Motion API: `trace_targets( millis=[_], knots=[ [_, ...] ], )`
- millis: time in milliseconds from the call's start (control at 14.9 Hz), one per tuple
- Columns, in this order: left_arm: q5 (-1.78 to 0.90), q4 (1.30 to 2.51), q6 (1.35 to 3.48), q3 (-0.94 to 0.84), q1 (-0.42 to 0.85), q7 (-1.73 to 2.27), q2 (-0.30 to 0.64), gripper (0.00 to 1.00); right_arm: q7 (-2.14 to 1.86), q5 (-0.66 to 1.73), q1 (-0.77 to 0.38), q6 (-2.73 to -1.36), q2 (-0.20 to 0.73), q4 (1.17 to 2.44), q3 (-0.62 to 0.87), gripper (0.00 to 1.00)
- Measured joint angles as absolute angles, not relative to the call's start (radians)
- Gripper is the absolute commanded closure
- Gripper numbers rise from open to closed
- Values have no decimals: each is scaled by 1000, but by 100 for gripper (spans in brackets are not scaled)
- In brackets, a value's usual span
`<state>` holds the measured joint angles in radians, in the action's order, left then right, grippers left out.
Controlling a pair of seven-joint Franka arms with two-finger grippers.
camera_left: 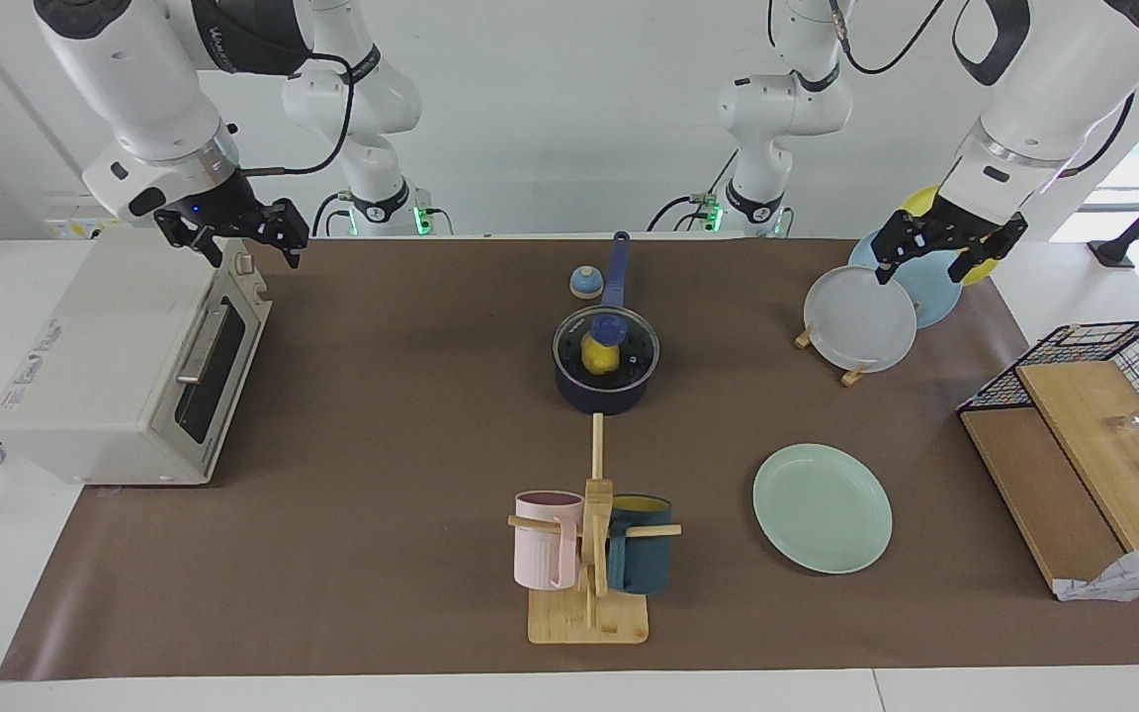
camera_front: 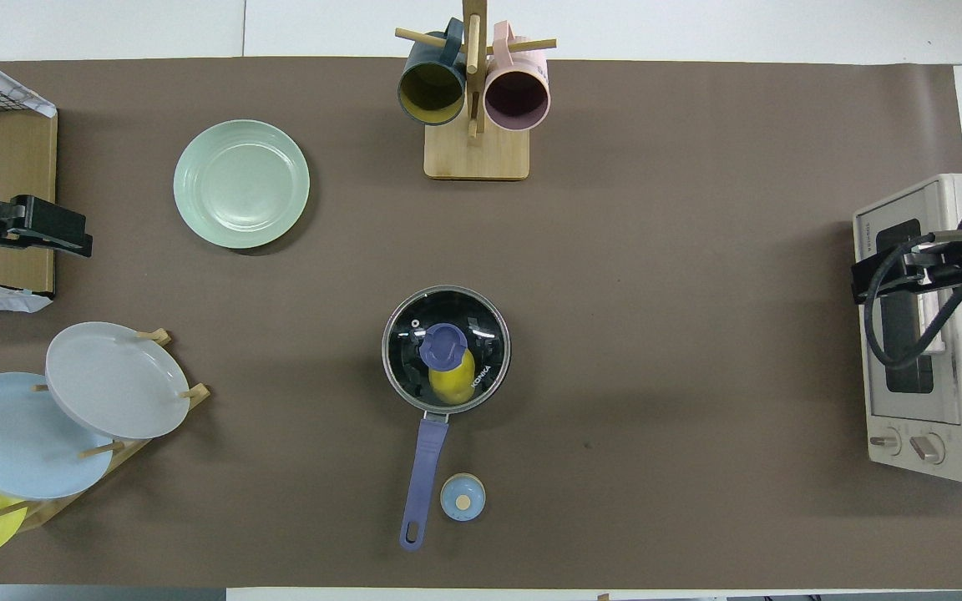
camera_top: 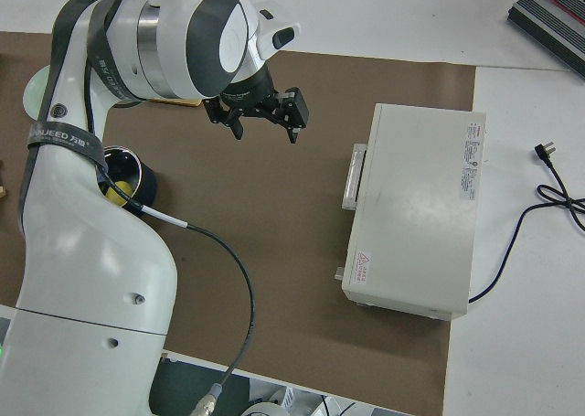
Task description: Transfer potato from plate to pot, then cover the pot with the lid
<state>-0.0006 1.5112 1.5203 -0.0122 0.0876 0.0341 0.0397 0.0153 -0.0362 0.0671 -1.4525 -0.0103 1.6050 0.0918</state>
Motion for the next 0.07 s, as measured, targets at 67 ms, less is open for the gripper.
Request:
trace_targets(
  millis=[67],
  knots=[
    [-1, 1511, 1520, -12, 88, 34, 40, 0, 15, -25, 67, -1453, -10, 1605, 92, 0]
  ],
)
